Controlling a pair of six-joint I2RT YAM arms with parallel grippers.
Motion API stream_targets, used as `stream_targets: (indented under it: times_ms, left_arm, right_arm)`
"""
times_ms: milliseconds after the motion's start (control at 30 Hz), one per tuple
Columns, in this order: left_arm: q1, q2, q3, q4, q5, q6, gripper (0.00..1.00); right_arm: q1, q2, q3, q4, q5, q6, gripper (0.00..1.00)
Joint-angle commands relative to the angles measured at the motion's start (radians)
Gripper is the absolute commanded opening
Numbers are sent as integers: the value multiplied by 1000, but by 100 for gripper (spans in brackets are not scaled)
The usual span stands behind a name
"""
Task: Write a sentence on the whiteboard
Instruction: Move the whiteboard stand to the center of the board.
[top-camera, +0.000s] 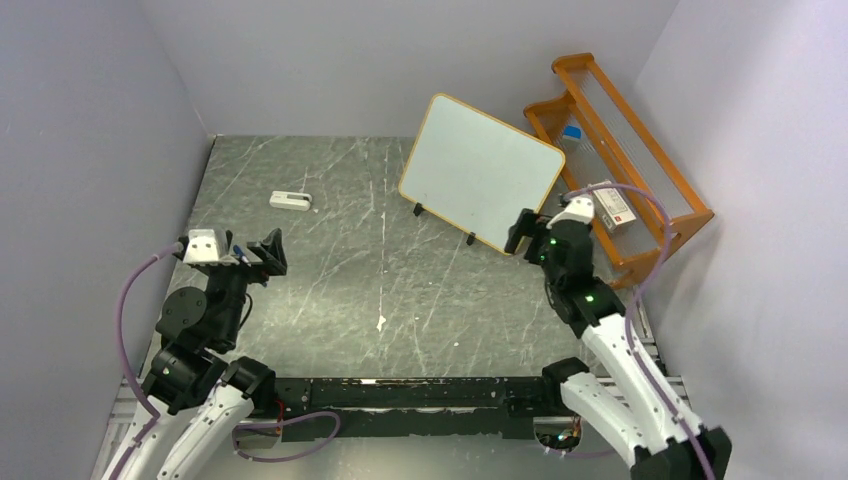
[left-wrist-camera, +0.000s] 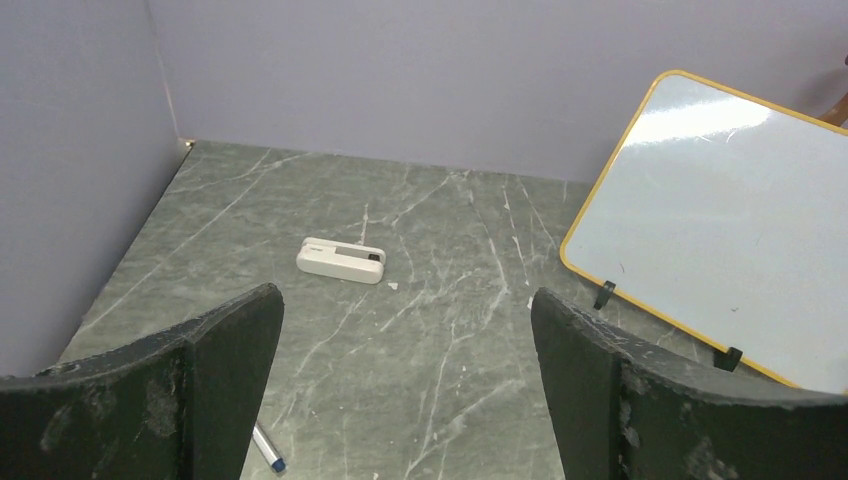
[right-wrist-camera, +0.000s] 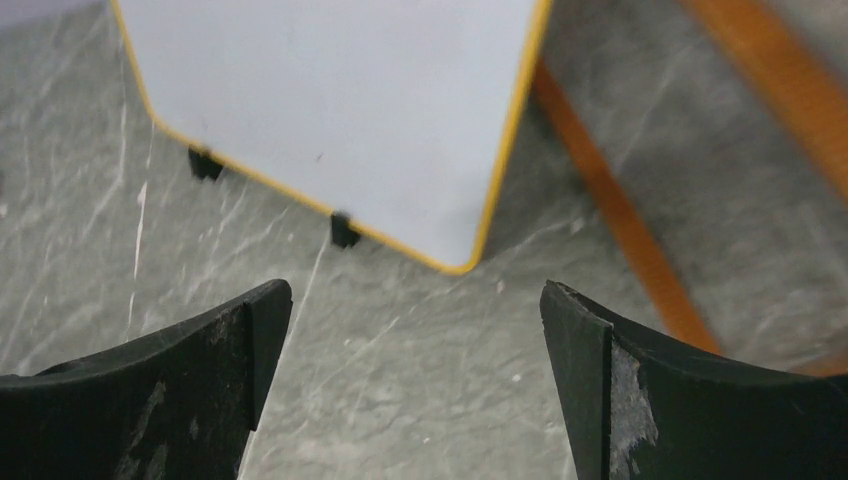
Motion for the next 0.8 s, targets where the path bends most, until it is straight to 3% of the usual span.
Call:
stream_targets:
  times_ms: [0, 133, 400, 567, 767]
  left_arm:
    - [13, 20, 20, -19, -13, -17, 98]
    - [13, 23, 18, -19, -17, -17, 98]
    - [11, 31, 15, -17, -37, -16, 98]
    - [10, 38, 16, -17, -36, -17, 98]
    - [5, 37, 15, -18, -38, -18, 98]
  right_arm:
    - [233, 109, 18, -30, 253, 128, 100]
    - [425, 280, 53, -30, 450, 256, 100]
    - [473, 609, 145, 39, 544, 460, 98]
    - [495, 811, 207, 35, 618, 580, 84]
    - [491, 980, 284, 44, 660, 615, 68]
